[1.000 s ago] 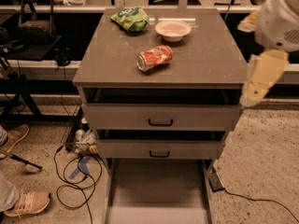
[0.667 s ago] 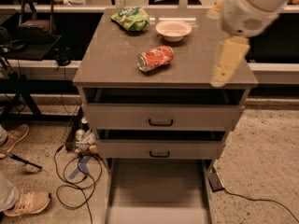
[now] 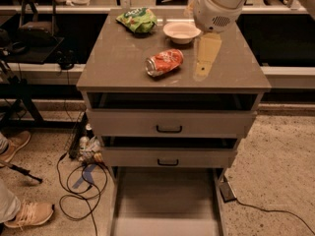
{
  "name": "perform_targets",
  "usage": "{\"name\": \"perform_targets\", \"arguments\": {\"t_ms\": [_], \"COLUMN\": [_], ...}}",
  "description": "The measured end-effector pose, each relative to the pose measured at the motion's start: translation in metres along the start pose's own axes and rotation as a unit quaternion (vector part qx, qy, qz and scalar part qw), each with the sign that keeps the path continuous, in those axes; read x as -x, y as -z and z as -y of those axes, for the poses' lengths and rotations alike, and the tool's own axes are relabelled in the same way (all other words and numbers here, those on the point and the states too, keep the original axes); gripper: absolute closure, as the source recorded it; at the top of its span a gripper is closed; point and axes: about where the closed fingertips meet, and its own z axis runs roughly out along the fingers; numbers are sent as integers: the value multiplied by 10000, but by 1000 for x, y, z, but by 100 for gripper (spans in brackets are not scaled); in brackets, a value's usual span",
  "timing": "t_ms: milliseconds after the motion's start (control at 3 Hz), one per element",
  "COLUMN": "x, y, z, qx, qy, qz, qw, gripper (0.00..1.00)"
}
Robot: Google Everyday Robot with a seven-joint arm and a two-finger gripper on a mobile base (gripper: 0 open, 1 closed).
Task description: Place coke can into bottom drawer
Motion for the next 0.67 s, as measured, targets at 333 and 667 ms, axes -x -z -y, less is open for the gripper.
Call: {"name": "perform_targets", "arguments": {"t_ms": [333,667], "x": [10,24], "y": [-23,-58], "z": [11,29], "qx": [21,117], "qy": [185,456], "qz": [-115,-151], "qw": [9998,9988], "gripper": [0,0]}}
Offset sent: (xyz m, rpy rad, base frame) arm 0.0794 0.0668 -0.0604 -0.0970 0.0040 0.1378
